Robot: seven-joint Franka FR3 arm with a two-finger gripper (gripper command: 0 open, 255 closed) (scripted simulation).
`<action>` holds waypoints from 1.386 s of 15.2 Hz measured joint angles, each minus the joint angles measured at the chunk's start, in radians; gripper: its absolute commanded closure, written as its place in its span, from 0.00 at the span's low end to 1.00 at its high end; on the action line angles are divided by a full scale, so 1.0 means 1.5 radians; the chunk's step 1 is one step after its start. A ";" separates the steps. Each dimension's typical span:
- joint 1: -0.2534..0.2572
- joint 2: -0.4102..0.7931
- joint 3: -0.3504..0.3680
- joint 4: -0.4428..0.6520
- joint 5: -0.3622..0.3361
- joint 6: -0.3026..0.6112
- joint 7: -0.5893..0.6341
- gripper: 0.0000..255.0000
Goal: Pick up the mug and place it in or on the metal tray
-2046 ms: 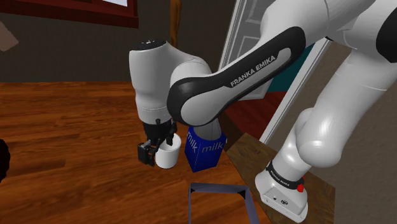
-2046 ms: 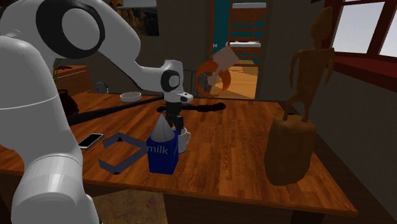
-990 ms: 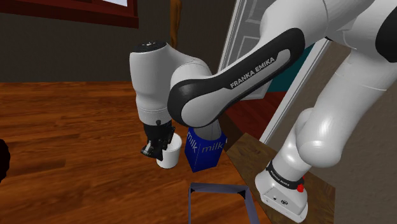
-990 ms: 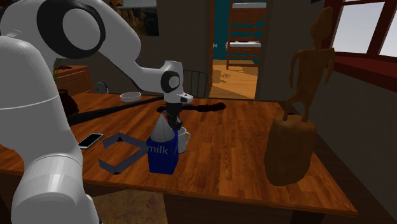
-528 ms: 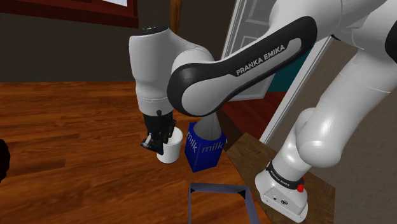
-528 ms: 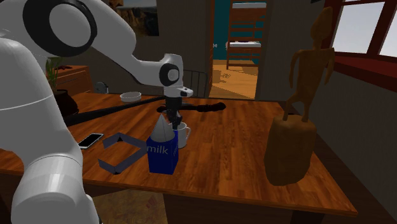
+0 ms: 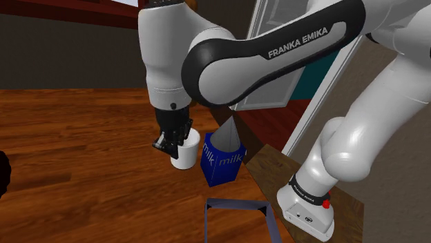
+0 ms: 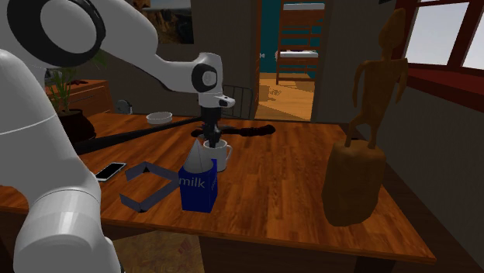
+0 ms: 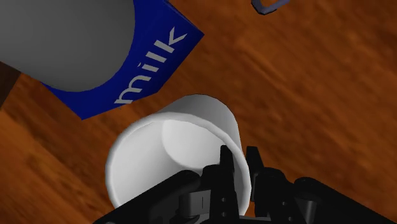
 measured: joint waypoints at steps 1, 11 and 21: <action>-0.001 -0.004 -0.002 0.005 0.002 -0.008 -0.003 1.00; 0.007 -0.050 -0.002 0.051 0.028 -0.094 -0.006 1.00; 0.093 -0.230 0.030 -0.064 0.148 -0.133 0.047 1.00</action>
